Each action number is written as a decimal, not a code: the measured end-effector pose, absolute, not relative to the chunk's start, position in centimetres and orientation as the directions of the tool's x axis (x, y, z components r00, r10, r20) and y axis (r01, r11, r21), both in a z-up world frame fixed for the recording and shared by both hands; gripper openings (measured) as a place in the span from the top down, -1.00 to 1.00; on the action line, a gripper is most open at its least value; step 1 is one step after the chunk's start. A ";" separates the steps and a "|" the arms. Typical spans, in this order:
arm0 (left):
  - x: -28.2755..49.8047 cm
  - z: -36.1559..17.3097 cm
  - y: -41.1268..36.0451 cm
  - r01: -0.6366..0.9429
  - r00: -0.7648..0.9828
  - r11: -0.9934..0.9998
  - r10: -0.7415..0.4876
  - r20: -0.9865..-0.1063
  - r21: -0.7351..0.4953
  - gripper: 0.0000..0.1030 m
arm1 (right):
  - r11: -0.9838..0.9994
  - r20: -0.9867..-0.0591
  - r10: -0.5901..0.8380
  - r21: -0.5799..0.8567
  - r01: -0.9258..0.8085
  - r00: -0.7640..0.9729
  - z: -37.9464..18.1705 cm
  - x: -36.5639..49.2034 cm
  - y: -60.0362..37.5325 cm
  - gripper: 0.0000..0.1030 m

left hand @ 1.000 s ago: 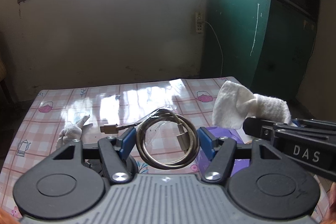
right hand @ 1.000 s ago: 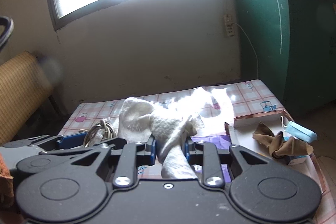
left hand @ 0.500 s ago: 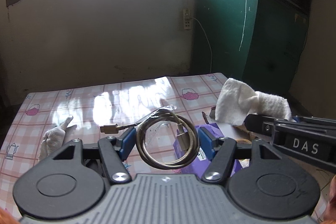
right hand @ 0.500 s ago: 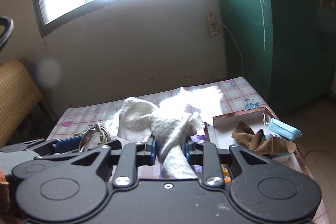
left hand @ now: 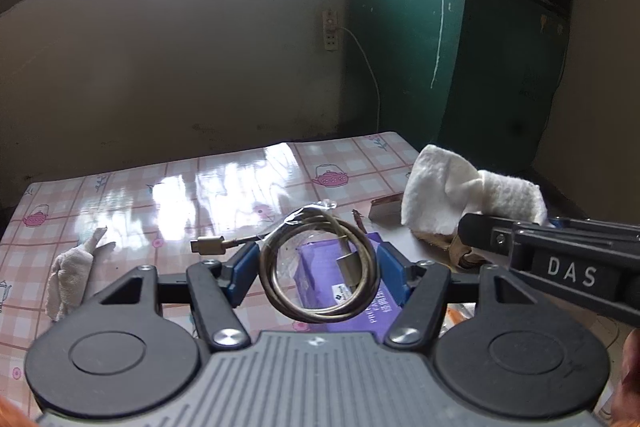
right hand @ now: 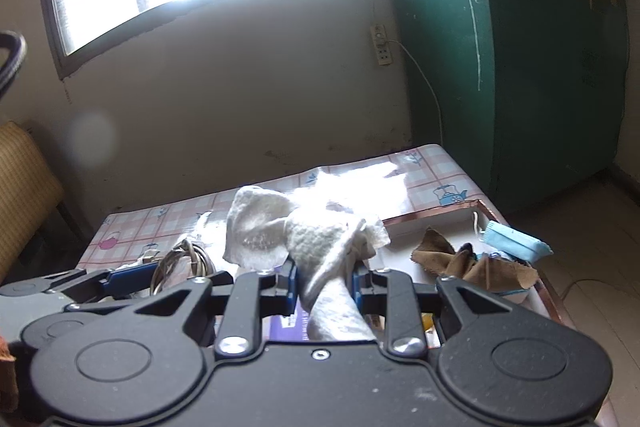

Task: Organize soft objects
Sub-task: 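Carry the cable and white cloth over to the cardboard box, then open the left gripper to drop the cable while the right releases the cloth into the box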

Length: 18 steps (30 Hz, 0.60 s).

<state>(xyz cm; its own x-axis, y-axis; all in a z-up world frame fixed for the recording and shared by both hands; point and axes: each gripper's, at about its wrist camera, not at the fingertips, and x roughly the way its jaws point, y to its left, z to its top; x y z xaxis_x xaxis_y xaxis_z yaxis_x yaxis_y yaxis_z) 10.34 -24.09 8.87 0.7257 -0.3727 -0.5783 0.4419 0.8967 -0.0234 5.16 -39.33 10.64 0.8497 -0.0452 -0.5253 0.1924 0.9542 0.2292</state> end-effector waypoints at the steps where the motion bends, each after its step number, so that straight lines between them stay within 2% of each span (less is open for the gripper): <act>1: 10.3 8.8 -24.3 0.445 0.725 0.895 -0.376 -0.577 -0.023 -0.29 | 0.953 -0.526 -0.049 0.230 0.197 0.849 10.6 5.1 -39.5 0.42; 18: 10.8 7.3 -28.5 0.547 0.652 0.835 -0.472 -0.593 -0.063 -0.29 | 0.919 -0.551 -0.147 0.231 0.319 0.822 9.1 4.7 -45.5 0.42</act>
<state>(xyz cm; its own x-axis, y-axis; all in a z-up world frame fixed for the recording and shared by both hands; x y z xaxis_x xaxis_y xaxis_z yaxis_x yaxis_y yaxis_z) 10.81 -28.55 7.28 0.6521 -0.4718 -0.5934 0.5465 0.8350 -0.0633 4.72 -45.53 9.05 0.8216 -0.1471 -0.5507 0.3195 0.9189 0.2313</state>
